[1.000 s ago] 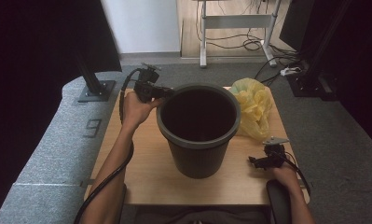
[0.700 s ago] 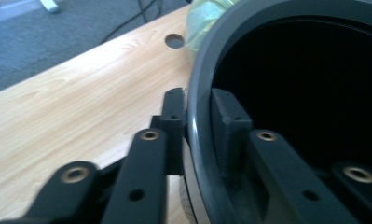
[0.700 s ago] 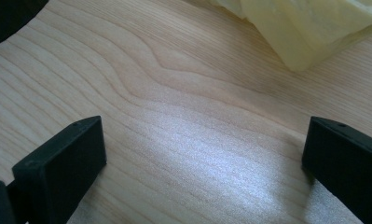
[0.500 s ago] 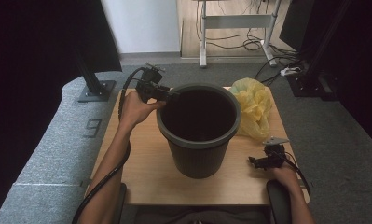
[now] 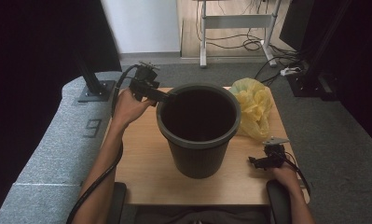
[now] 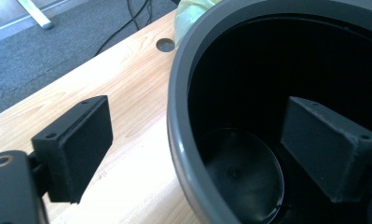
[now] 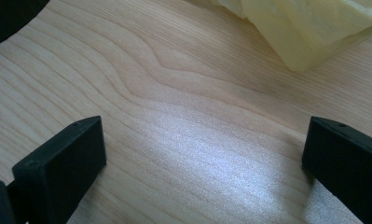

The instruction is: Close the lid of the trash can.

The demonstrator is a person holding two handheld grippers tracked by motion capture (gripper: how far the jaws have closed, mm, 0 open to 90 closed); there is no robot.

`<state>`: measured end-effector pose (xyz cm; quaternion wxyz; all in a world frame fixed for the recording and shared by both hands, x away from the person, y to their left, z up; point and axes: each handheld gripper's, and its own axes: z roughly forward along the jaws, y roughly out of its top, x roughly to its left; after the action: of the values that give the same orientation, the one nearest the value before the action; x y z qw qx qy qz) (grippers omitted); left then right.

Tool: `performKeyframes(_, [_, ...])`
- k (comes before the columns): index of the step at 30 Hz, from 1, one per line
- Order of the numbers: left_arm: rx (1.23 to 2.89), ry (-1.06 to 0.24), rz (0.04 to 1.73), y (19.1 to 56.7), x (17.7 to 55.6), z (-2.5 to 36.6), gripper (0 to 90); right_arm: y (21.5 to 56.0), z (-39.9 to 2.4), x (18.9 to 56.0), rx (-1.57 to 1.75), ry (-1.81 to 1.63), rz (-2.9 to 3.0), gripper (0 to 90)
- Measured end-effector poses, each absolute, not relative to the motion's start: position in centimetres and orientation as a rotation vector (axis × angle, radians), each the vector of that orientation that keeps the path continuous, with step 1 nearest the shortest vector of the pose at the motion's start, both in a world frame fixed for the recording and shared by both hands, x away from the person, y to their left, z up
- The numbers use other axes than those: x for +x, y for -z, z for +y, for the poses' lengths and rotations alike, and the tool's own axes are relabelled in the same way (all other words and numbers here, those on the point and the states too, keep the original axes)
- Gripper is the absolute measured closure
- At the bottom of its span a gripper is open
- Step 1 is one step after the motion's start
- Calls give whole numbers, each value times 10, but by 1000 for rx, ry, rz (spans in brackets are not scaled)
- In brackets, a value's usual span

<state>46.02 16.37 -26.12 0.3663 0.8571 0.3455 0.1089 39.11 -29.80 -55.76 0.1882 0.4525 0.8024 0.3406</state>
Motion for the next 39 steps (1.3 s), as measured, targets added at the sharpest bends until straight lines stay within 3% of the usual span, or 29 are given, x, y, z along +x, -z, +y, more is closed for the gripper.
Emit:
performKeyframes(6, [2186,-288,882,262,458,178,0,558,-298,391,1273,-958,2257,0])
performKeyframes(39, [2082,-394,1037,294,438,269,0,558,-298,391,1273,-958,2257,0])
